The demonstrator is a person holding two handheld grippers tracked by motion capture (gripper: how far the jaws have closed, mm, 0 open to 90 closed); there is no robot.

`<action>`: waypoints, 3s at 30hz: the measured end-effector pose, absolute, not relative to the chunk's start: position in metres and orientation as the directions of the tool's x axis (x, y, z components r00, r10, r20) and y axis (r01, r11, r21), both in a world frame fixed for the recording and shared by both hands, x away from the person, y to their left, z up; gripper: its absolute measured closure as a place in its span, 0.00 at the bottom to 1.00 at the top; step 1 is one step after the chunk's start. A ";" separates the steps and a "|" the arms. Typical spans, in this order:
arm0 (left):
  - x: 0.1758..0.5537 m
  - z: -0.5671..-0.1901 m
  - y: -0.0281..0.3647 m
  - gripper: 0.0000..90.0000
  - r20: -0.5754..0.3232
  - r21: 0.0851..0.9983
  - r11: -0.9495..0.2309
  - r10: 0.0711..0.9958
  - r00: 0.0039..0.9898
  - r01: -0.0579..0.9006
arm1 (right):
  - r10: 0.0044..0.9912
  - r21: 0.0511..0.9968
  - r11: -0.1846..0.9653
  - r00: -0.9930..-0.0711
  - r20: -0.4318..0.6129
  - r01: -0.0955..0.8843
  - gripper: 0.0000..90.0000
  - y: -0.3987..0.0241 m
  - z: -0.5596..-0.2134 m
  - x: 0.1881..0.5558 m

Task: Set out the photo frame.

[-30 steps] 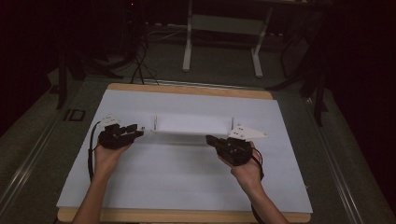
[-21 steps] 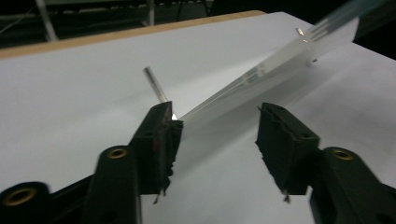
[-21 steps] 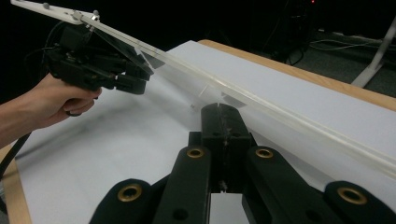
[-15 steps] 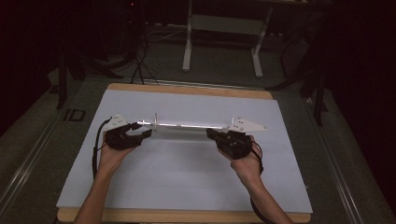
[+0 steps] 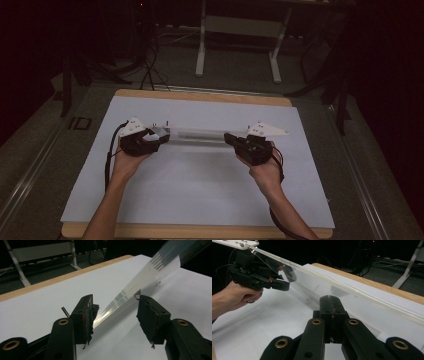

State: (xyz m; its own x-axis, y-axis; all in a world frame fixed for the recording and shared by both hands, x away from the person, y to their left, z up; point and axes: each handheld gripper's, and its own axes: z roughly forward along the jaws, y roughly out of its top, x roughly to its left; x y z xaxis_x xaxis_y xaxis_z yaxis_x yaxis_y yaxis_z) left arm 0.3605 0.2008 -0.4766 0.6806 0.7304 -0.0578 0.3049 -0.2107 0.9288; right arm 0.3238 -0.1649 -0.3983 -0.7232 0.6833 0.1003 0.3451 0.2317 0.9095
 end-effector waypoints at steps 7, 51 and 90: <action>0.362 -0.475 0.201 0.53 -0.054 0.929 -0.212 0.733 0.678 0.303 | 0.693 0.908 0.232 -0.714 0.098 0.350 1.00 -0.166 -0.398 0.328; 0.369 -0.473 0.201 0.54 -0.080 0.926 -0.196 0.735 0.674 0.323 | 0.817 0.879 0.288 -0.576 -0.019 0.380 0.43 -0.280 -0.448 0.350; 0.377 -0.474 0.196 0.54 -0.081 0.941 -0.145 0.781 0.620 0.306 | 0.774 0.920 0.267 -0.632 -0.027 0.288 0.57 -0.246 -0.485 0.393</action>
State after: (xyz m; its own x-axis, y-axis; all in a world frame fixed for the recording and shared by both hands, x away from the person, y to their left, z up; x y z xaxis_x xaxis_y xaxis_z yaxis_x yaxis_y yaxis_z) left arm 0.3768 0.1959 -0.4739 0.6197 0.7806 -0.0813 0.3062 -0.1451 0.9408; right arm 0.3931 -0.2458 -0.4851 -0.6322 0.7744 -0.0267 0.2880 0.2668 0.9197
